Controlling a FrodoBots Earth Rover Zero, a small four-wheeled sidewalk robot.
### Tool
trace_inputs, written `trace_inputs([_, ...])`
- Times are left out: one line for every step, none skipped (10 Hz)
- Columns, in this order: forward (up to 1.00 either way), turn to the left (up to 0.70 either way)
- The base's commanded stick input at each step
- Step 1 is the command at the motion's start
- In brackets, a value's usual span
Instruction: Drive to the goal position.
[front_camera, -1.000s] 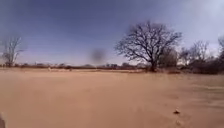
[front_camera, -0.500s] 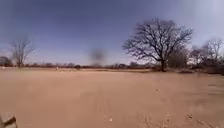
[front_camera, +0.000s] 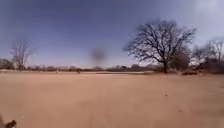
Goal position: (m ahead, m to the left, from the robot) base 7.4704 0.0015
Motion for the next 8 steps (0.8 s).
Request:
trace_inputs([1.00, 0.00])
trace_inputs([1.00, 0.00])
trace_inputs([1.00, 0.00])
trace_inputs([1.00, 0.00])
trace_inputs([1.00, 0.00])
trace_inputs([1.00, 0.00])
trace_inputs([1.00, 0.00])
trace_inputs([1.00, 0.00])
